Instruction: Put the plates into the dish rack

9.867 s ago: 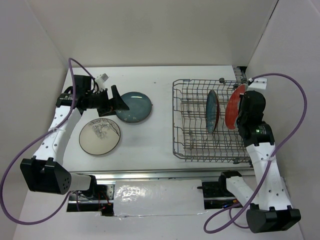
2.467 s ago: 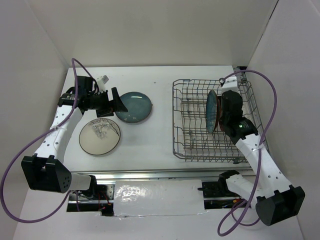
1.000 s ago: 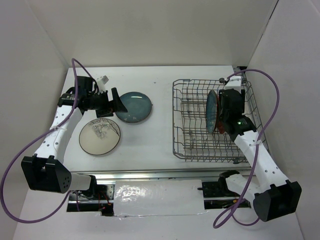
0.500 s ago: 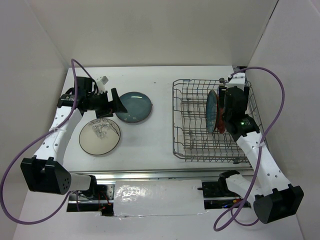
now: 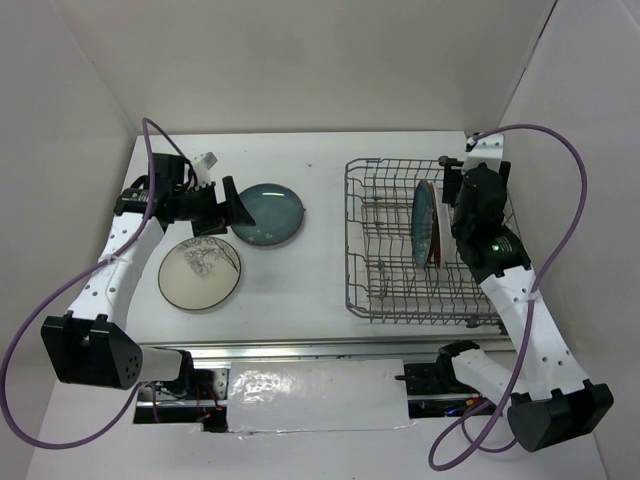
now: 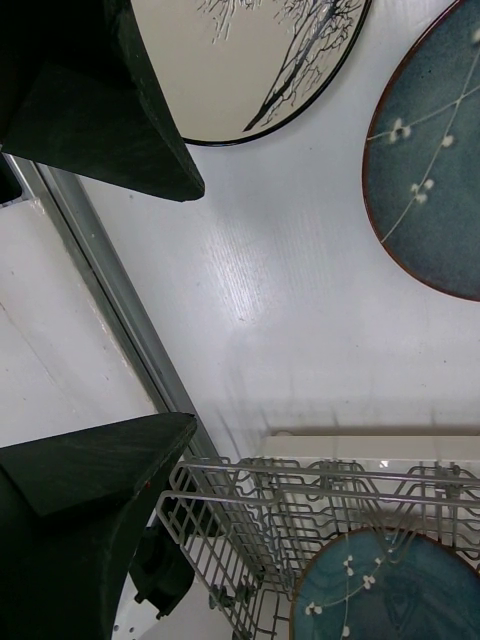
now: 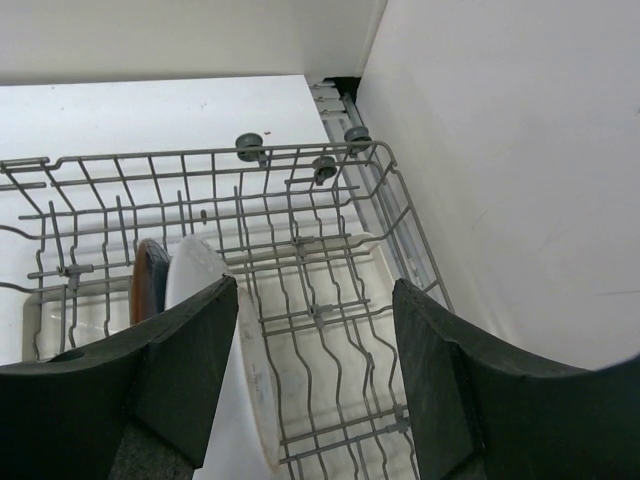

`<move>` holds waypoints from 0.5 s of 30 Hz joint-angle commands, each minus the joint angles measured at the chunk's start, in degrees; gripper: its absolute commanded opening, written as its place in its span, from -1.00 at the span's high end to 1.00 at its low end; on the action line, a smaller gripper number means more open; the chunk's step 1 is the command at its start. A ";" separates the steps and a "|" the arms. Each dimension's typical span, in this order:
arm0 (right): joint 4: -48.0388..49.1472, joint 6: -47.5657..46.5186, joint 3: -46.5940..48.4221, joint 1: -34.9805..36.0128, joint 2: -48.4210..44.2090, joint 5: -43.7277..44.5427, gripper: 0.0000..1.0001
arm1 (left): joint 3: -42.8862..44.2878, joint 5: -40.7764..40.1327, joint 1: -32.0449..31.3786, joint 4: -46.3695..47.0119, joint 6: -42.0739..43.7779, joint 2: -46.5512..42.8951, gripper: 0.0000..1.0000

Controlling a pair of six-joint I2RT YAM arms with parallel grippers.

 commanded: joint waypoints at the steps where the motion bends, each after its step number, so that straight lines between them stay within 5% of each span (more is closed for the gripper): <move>1: 1.42 -0.80 1.26 -0.05 0.39 0.19 -0.41 | 0.49 0.55 0.01 -0.27 0.98 -1.32 -0.99; 15: -2.36 4.03 1.00 -1.28 -3.73 -5.16 -0.51 | 0.75 0.73 0.01 -0.54 1.24 -0.97 -0.99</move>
